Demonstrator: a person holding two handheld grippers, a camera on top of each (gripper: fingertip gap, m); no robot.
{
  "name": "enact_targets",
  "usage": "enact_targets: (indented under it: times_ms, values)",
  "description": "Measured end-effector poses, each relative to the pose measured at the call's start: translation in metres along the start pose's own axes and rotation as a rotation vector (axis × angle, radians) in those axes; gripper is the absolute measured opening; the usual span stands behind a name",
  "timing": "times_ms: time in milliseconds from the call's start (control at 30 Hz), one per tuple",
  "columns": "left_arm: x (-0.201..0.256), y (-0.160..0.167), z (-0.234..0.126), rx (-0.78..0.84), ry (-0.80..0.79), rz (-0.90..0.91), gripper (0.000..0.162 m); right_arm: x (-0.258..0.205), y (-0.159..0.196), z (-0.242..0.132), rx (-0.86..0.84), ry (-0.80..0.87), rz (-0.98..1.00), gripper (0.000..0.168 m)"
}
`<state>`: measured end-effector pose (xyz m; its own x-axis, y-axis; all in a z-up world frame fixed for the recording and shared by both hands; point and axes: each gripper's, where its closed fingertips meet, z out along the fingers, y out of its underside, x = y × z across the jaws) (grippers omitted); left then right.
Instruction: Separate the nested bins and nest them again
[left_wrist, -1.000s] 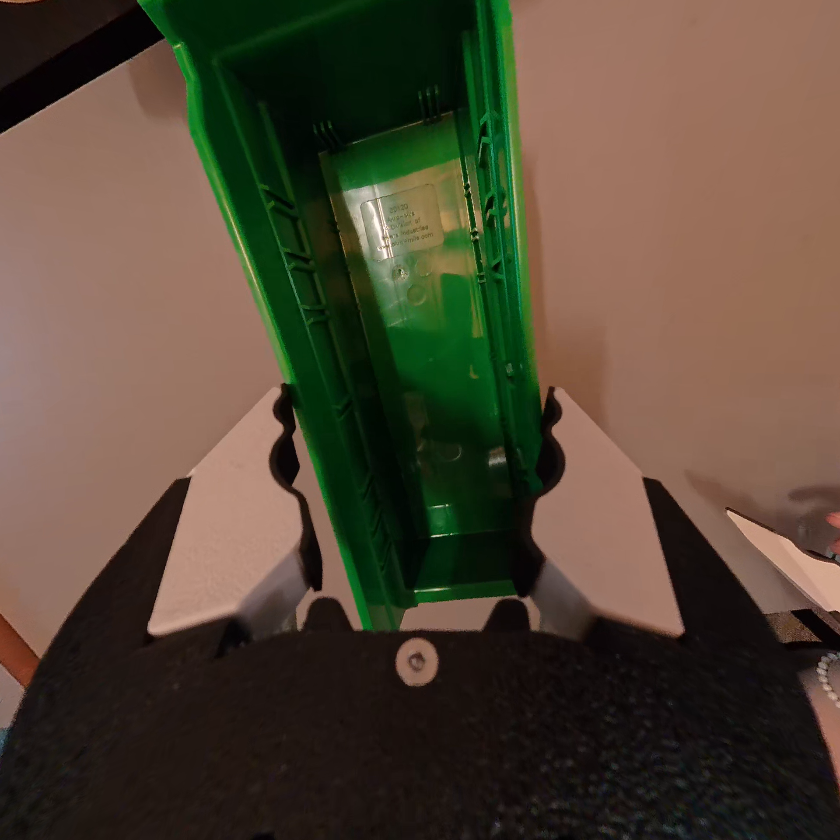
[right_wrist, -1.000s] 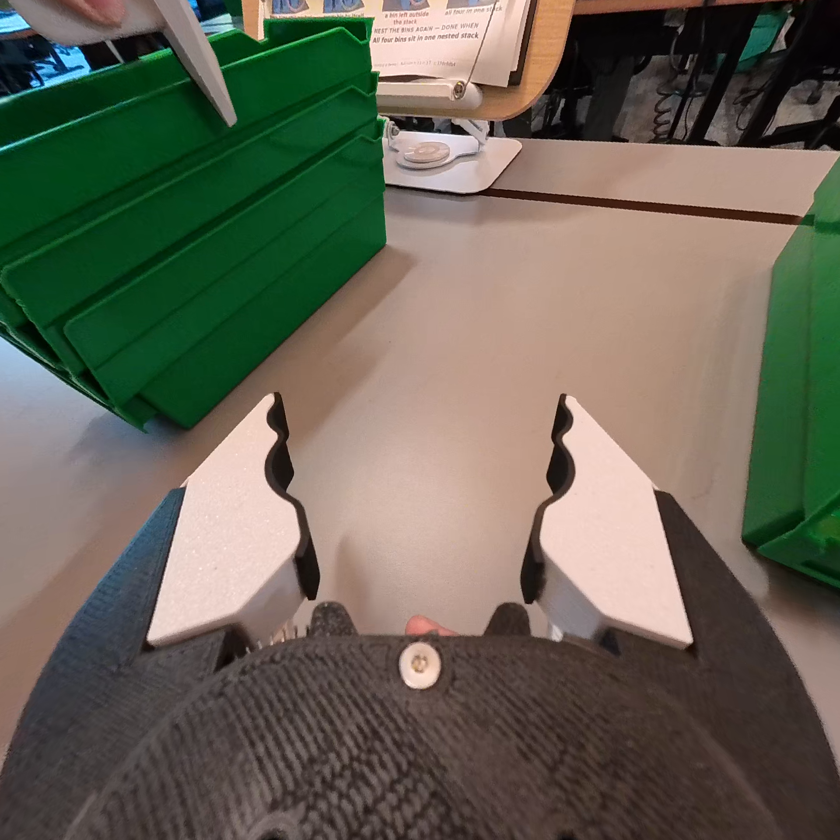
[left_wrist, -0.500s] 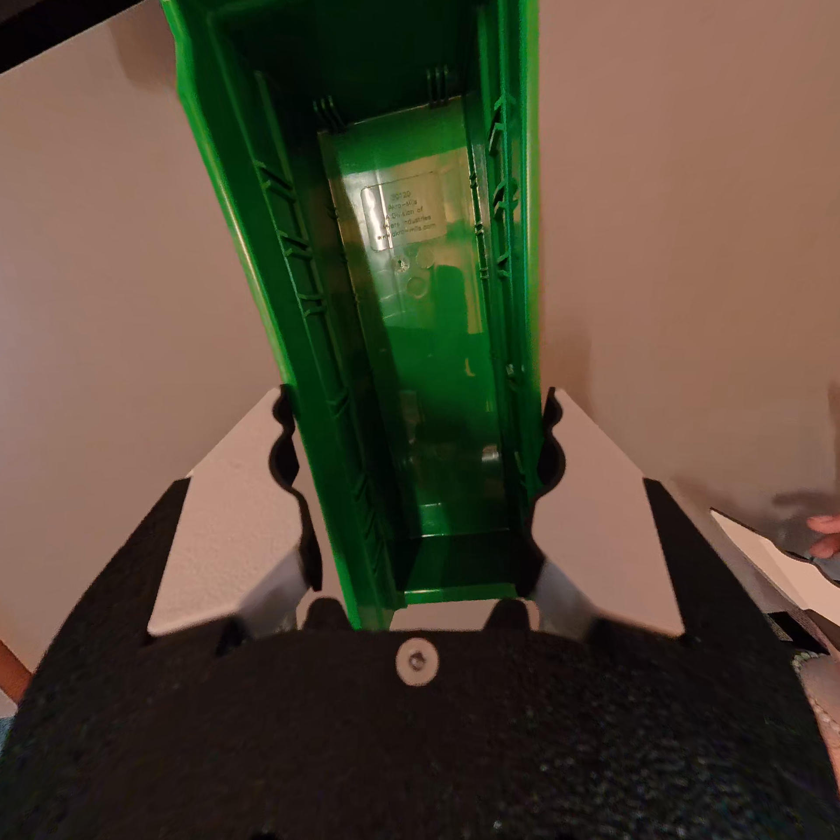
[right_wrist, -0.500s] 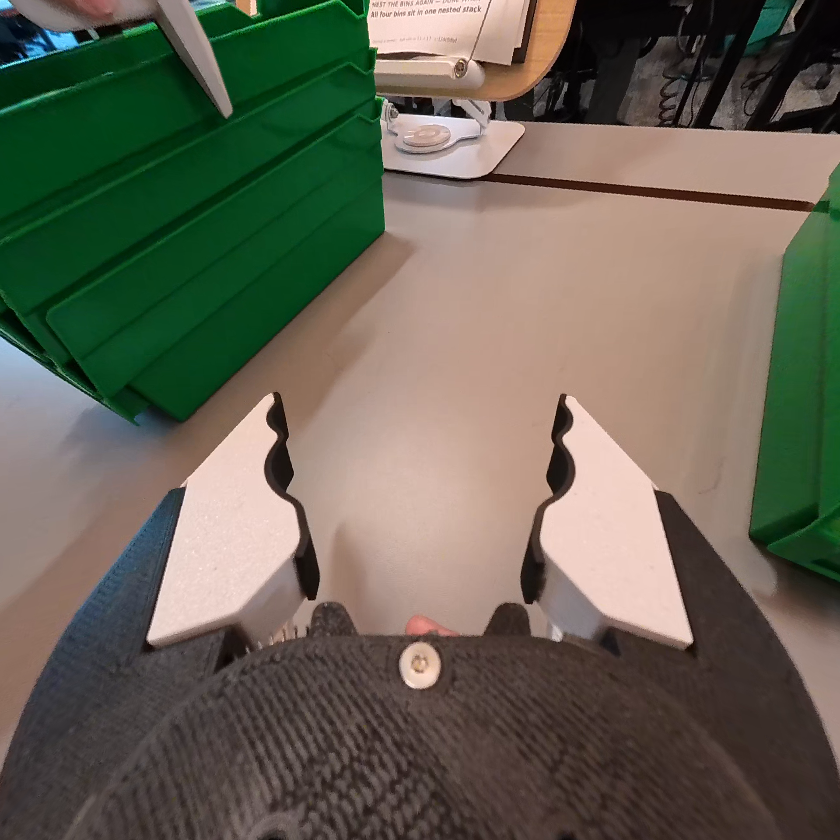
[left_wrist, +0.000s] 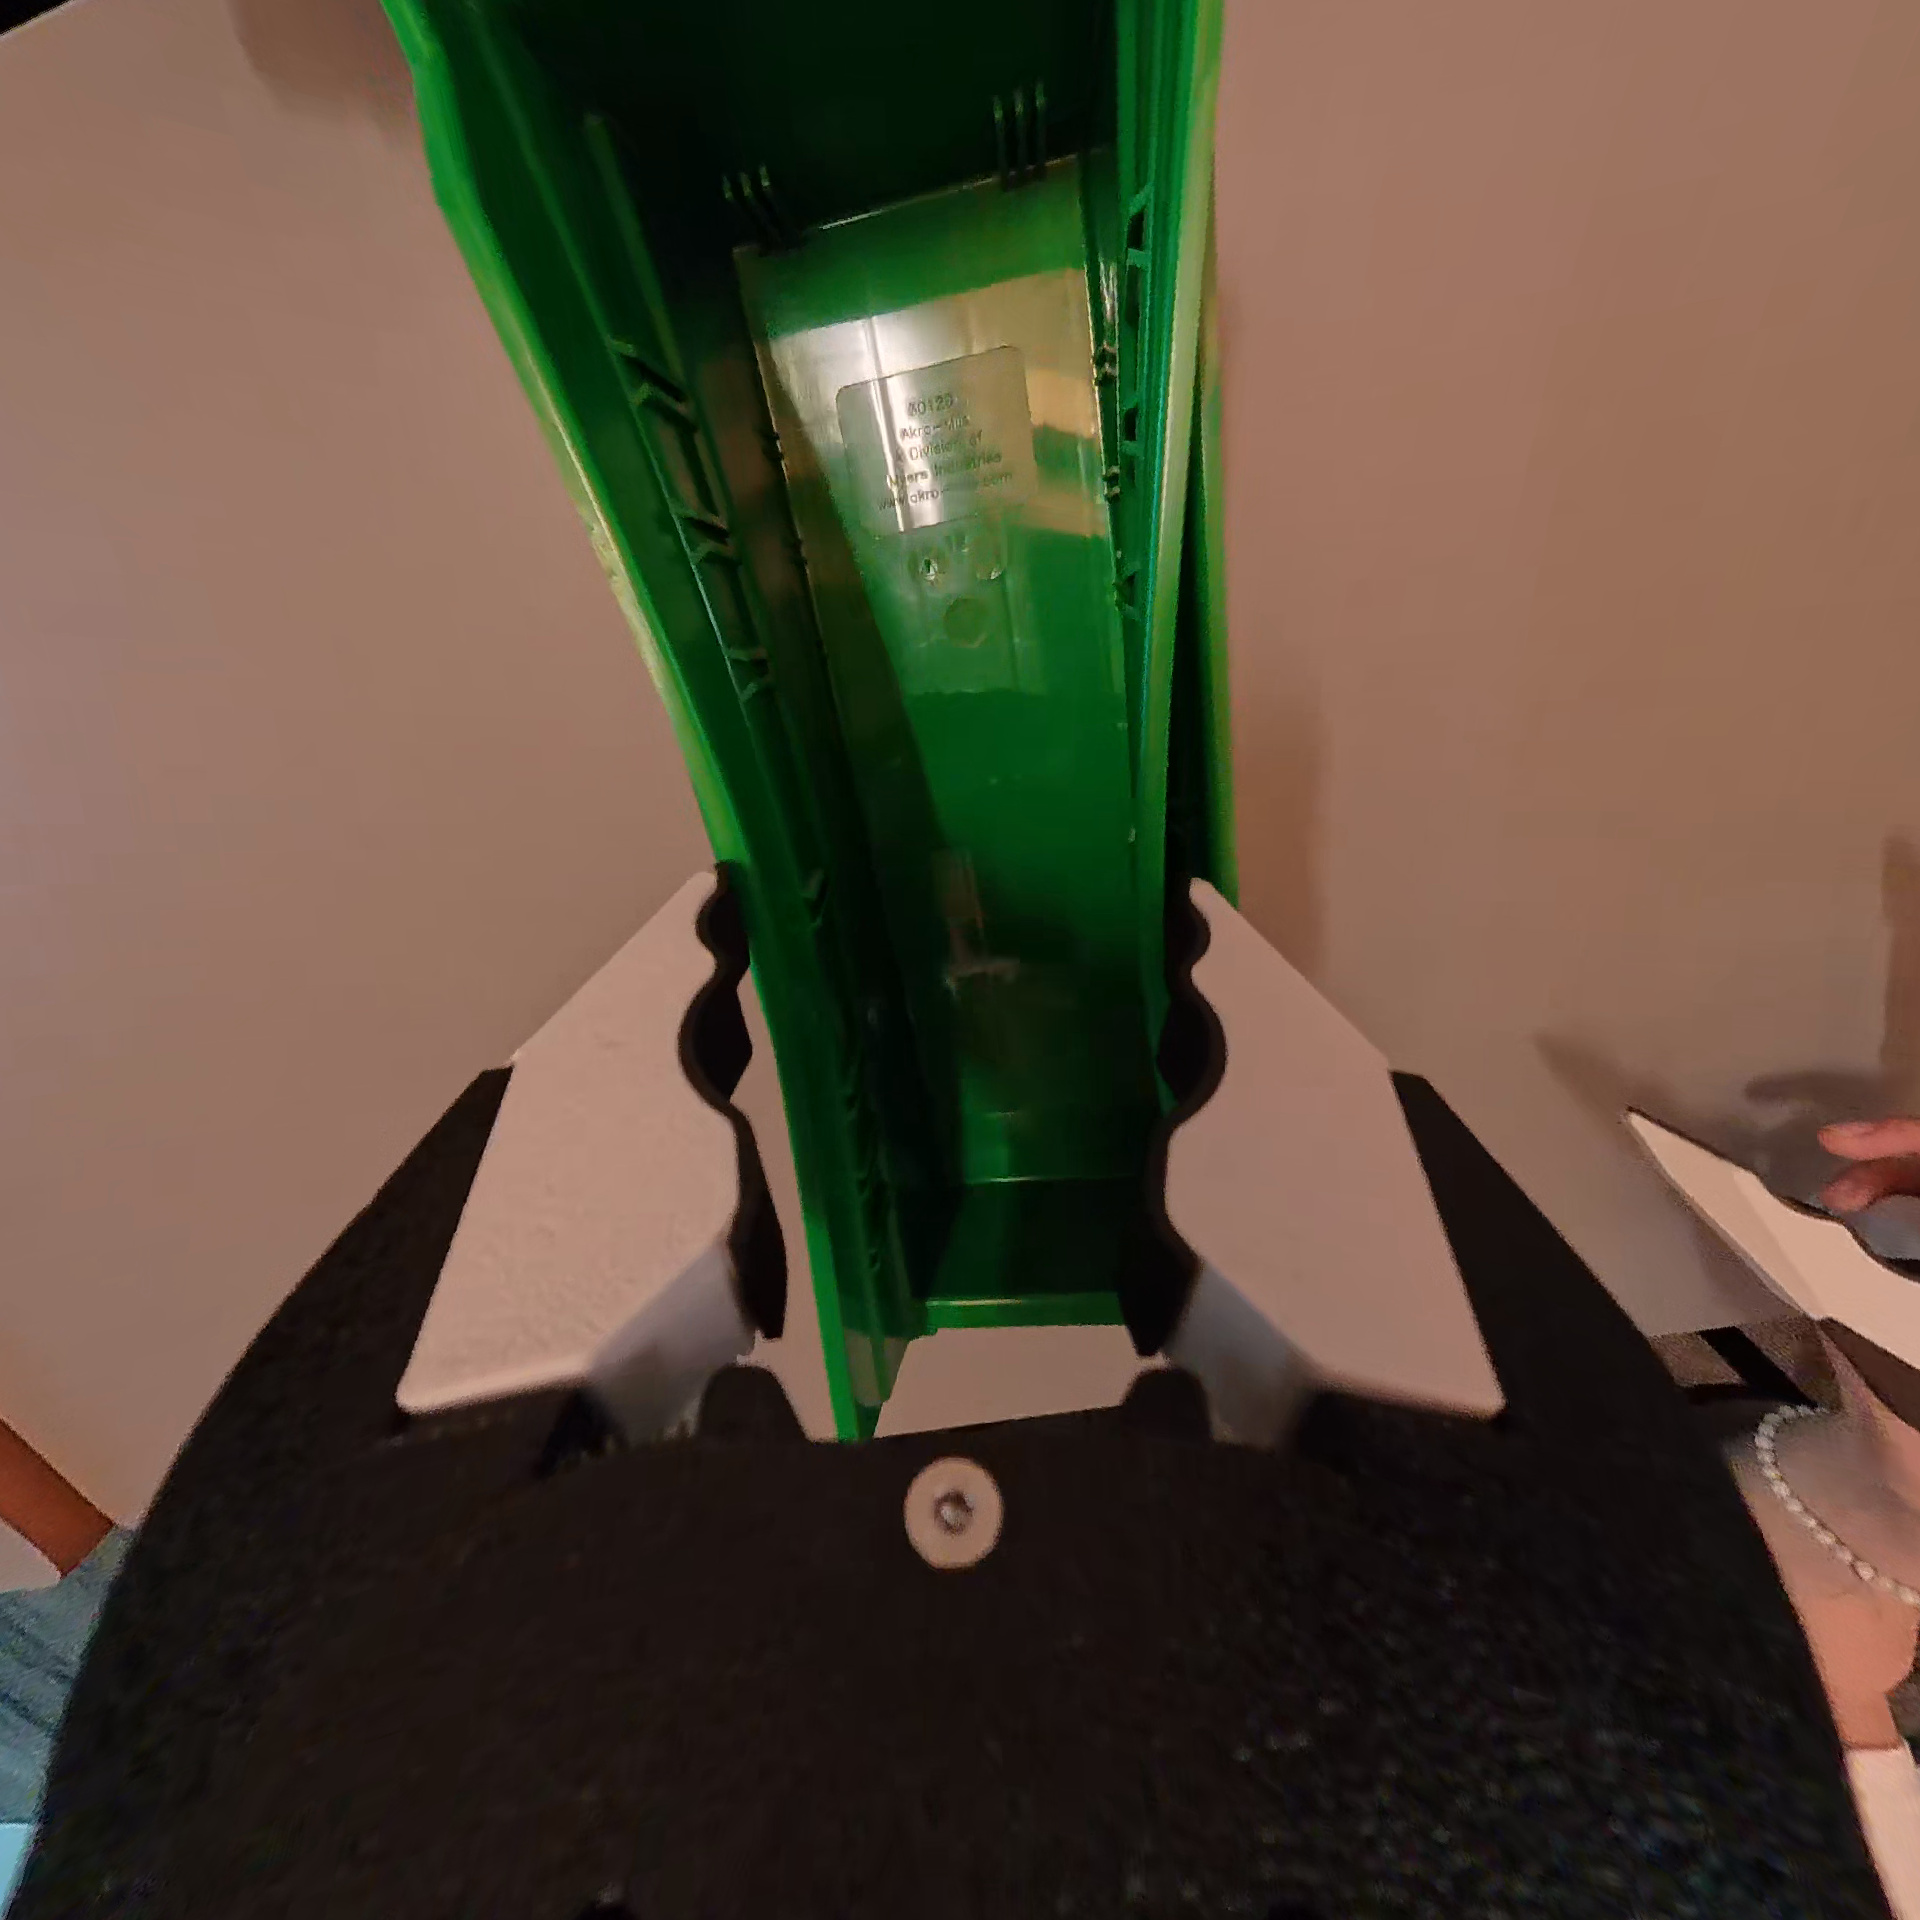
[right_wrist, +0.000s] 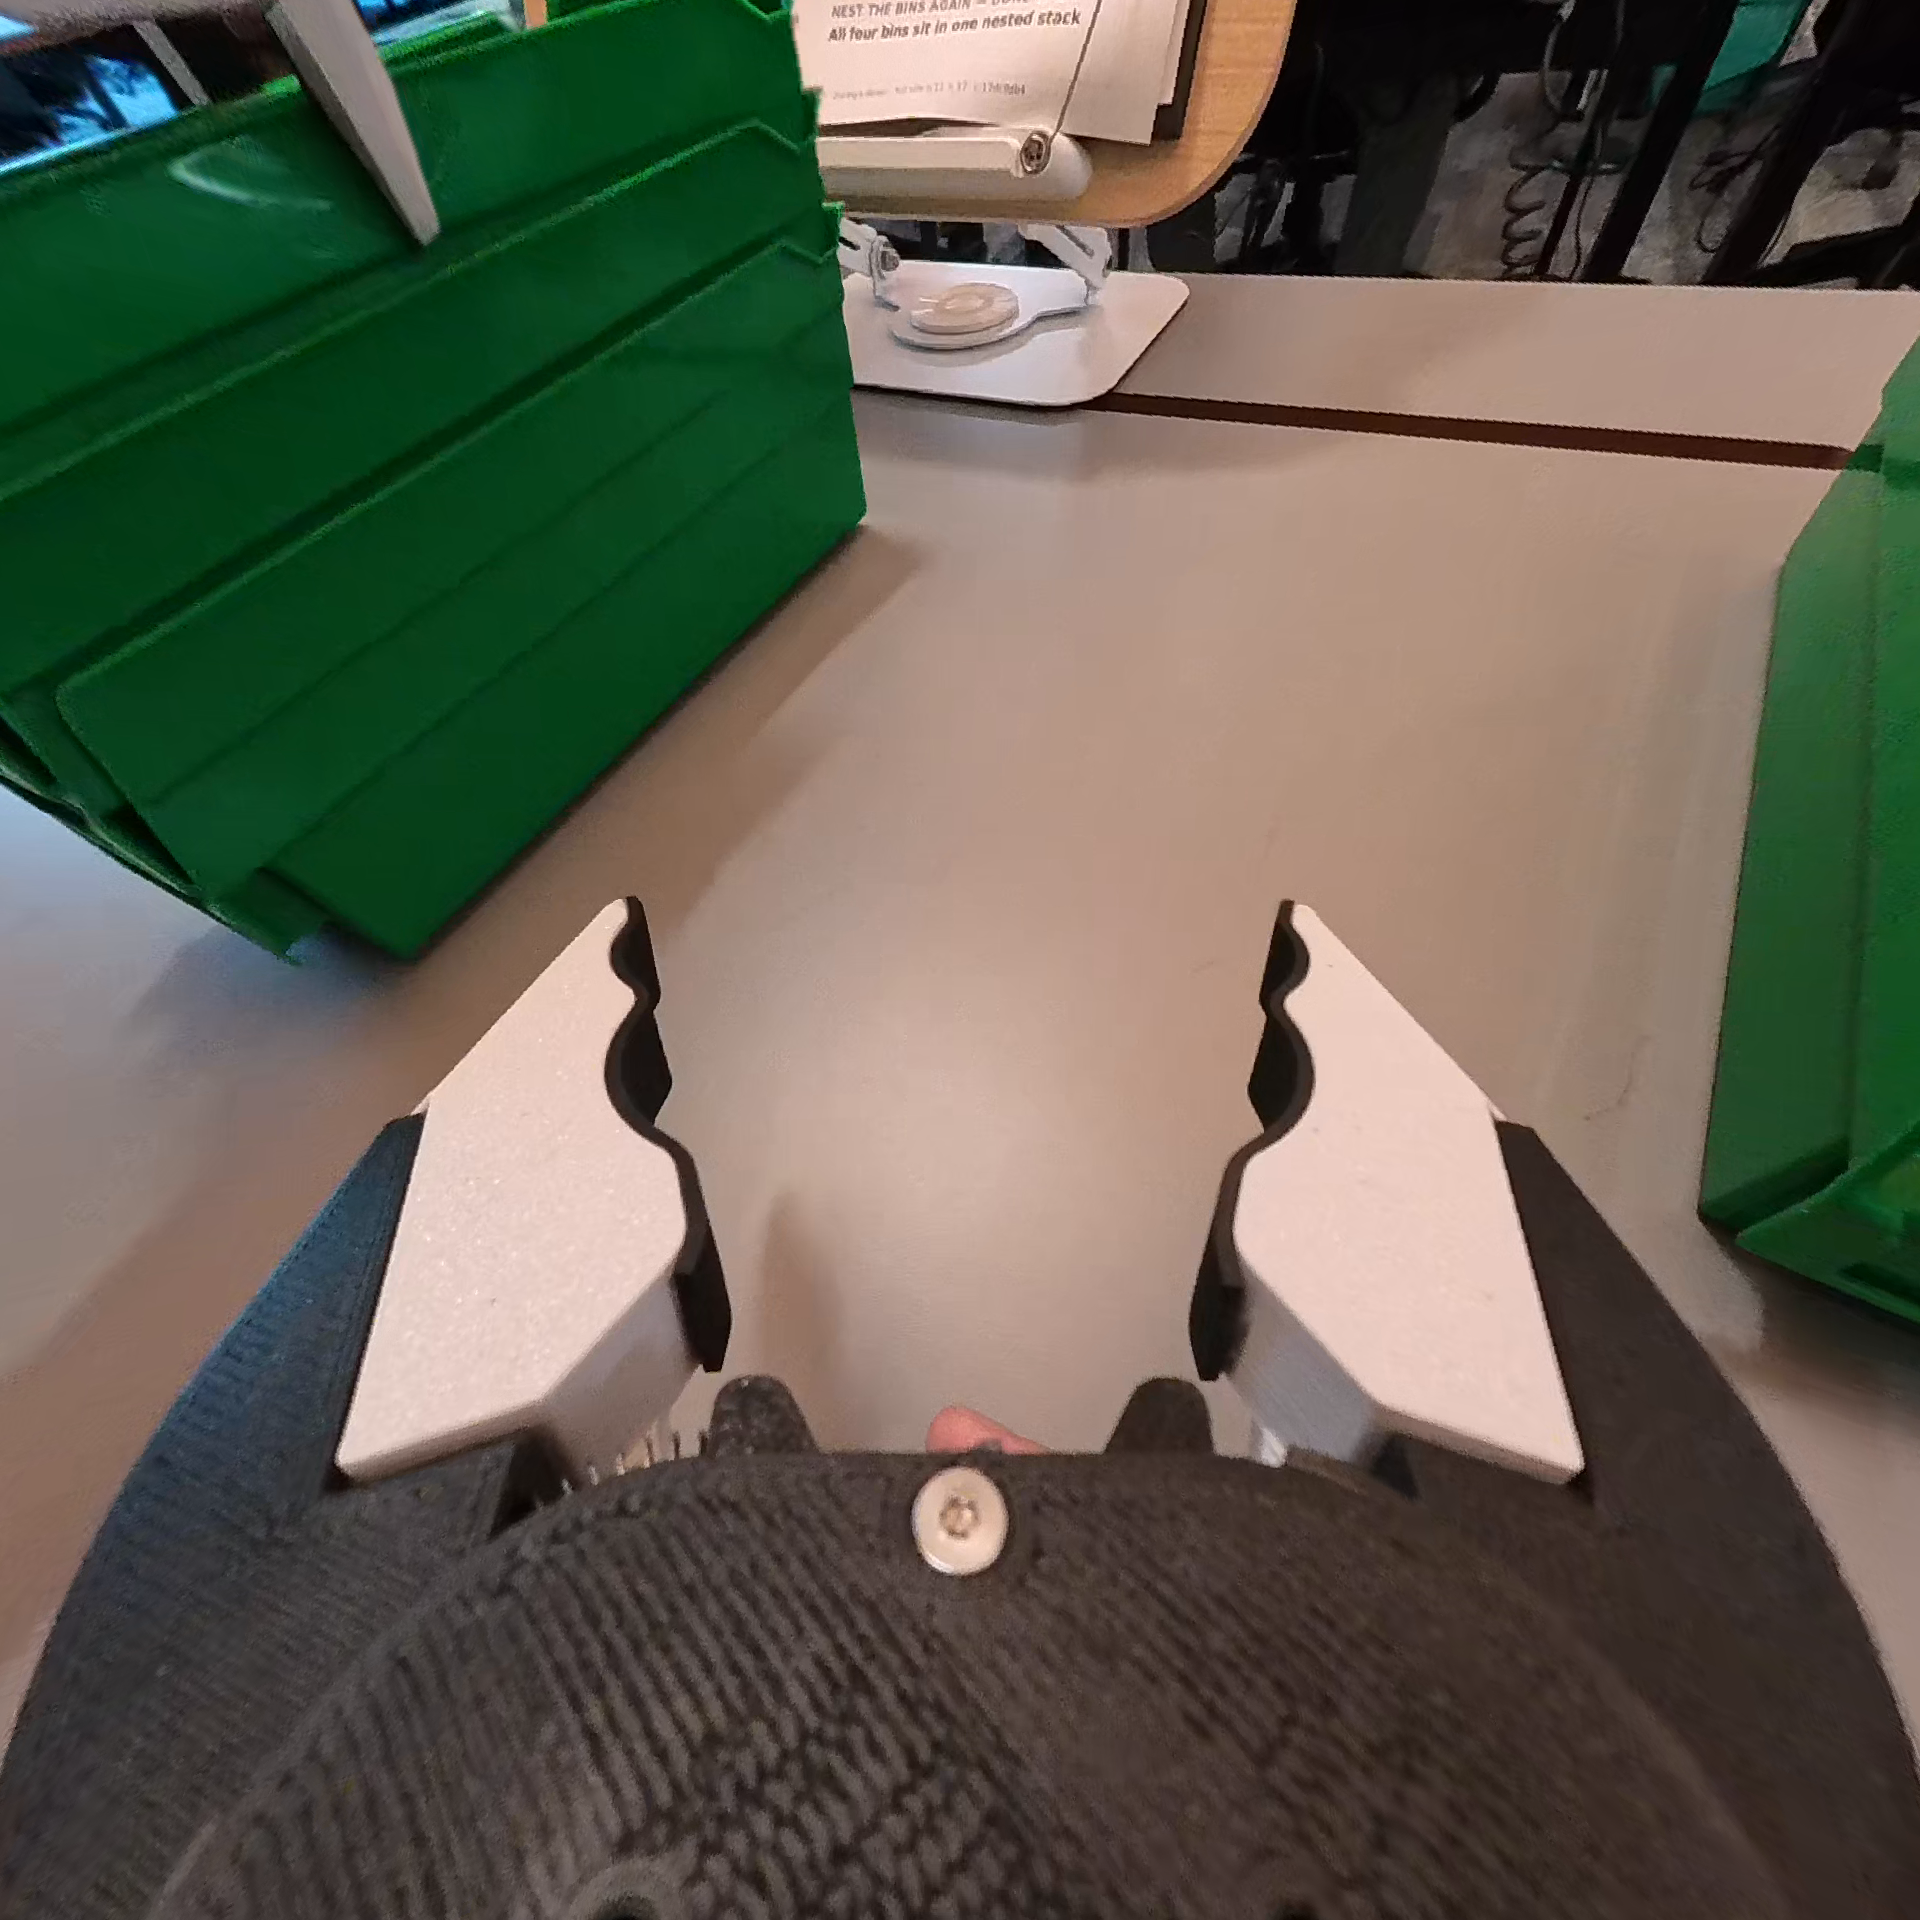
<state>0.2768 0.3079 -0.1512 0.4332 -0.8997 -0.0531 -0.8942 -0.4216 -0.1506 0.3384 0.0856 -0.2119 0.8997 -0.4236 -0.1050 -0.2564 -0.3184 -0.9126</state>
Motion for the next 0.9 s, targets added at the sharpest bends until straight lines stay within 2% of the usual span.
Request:
enact_targets:
  times_ms: [233, 633, 900]
  values:
    - [-0.003, 0.001, -0.009, -0.011, 0.033, 0.003, 0.077, -0.001, 0.0, 0.0, -0.001, -0.002, -0.001, 0.115]
    - [-0.014, 0.005, -0.045, -0.033, 0.042, -0.045, 0.077, -0.002, 0.001, 0.0, -0.004, -0.011, 0.007, 0.115]
    - [-0.023, 0.005, -0.069, -0.038, -0.005, -0.043, 0.079, -0.003, 0.005, 0.002, -0.019, -0.016, 0.004, 0.115]
